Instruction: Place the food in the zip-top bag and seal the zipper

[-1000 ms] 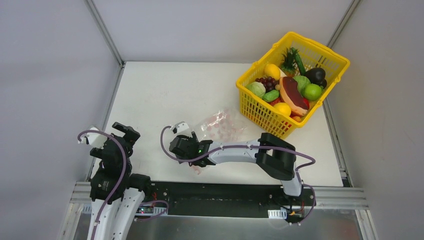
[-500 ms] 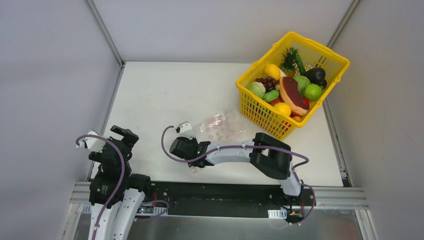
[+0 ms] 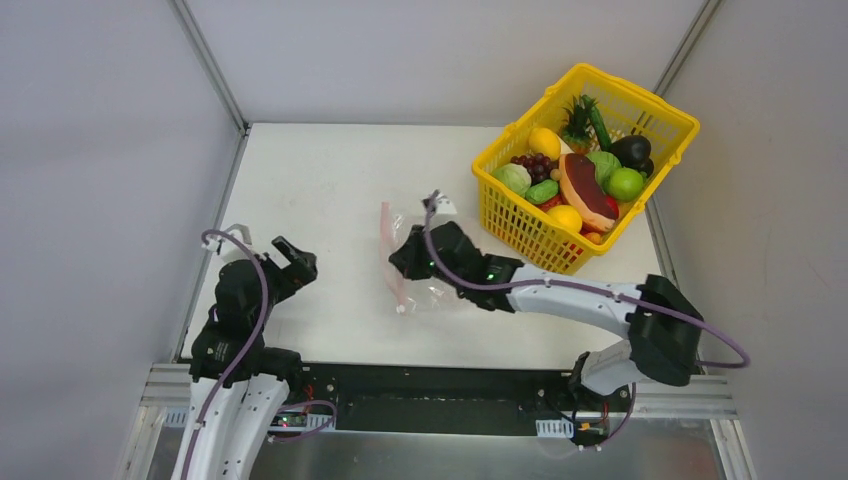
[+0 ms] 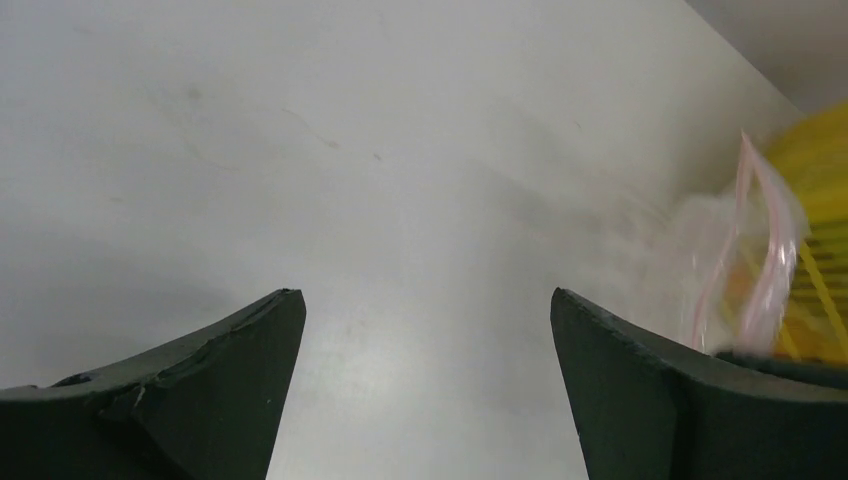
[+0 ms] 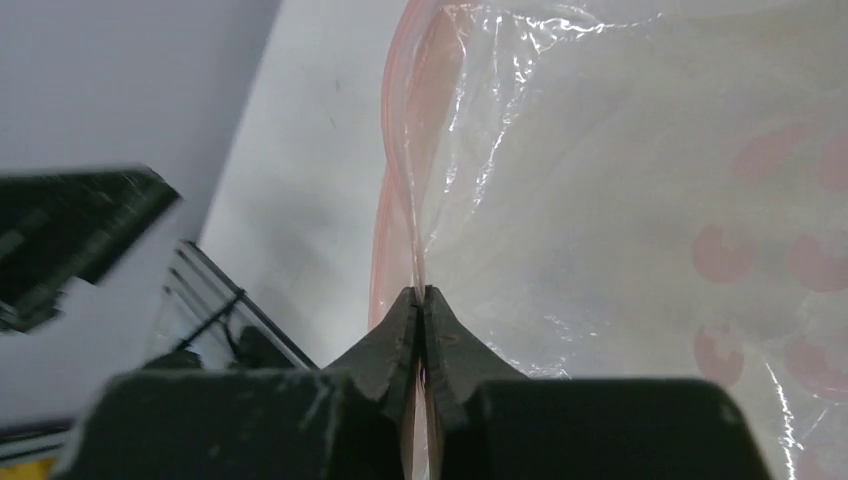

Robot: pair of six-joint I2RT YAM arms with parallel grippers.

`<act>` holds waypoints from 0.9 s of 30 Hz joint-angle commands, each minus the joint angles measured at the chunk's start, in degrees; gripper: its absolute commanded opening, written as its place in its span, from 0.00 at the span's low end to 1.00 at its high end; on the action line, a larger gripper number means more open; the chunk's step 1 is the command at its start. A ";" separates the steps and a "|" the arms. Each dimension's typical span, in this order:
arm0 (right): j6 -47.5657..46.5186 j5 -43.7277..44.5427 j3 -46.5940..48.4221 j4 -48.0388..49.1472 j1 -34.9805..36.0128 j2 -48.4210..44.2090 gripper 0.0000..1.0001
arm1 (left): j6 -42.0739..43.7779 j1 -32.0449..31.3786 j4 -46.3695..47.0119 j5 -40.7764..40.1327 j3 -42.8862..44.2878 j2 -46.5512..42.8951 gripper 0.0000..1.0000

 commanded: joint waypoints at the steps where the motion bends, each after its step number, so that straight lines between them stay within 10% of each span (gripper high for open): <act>1: 11.55 -14.96 -8.48 14.75 -8.01 -7.26 0.05 | 2.15 0.51 13.07 31.30 -2.58 1.15 0.95; 7: 14.64 -20.25 -12.07 21.66 -10.50 -11.18 0.06 | -4.32 -1.15 25.37 48.15 -3.02 5.19 0.90; 16: 16.18 -22.60 -13.94 25.75 -10.51 -12.50 0.06 | -2.91 -17.05 22.35 33.50 -1.46 12.11 0.75; 27: 17.51 -16.99 -15.21 20.00 -8.03 -16.82 0.06 | -9.60 -17.59 33.93 26.28 -10.43 9.36 0.73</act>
